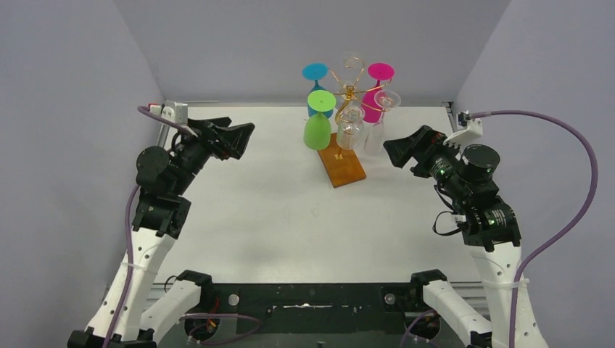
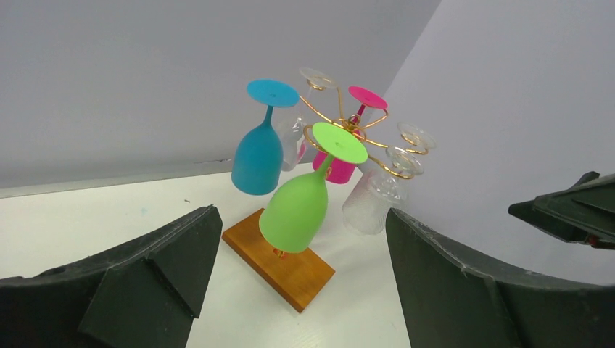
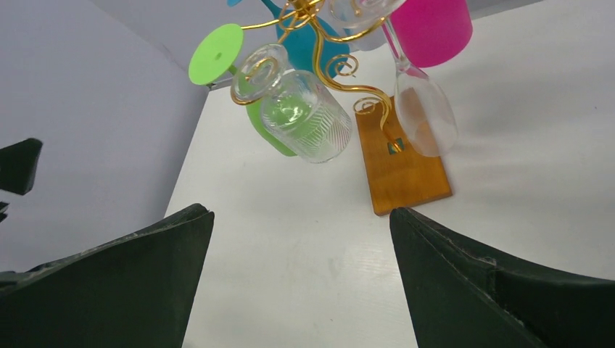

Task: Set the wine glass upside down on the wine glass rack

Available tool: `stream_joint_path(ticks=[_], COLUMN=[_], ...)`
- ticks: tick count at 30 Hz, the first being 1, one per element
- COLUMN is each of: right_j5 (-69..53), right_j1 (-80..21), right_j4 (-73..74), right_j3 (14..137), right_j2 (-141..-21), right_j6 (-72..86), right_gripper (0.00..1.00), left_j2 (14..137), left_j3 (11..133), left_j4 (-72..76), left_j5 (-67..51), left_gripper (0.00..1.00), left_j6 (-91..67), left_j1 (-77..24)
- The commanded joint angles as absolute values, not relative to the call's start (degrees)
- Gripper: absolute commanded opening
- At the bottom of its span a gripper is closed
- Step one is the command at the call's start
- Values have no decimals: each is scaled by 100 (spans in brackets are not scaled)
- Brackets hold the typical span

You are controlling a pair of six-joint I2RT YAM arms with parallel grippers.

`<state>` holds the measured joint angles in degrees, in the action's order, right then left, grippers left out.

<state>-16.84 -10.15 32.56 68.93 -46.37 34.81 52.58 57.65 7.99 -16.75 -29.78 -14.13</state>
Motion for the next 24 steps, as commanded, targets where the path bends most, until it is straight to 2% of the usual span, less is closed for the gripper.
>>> stream_joint_path(ticks=[1, 13, 24], right_j5=[-1224, -934, -765], right_j1=[-997, -1002, -1002], right_j4=[3278, 3151, 3156], right_j3=[6763, 5775, 5716], right_j2=[-4466, -3932, -3815], right_j6=[3393, 3621, 3779], right_gripper=[98, 98, 98], left_j2=[4791, 4344, 4228], left_j3=[5553, 4429, 4375], left_j4=[113, 2, -167], left_j5=[-1546, -2073, -1904], left_gripper=[85, 85, 86], left_j6=[-2706, -3410, -3388], left_j1=[-1449, -1538, -1534])
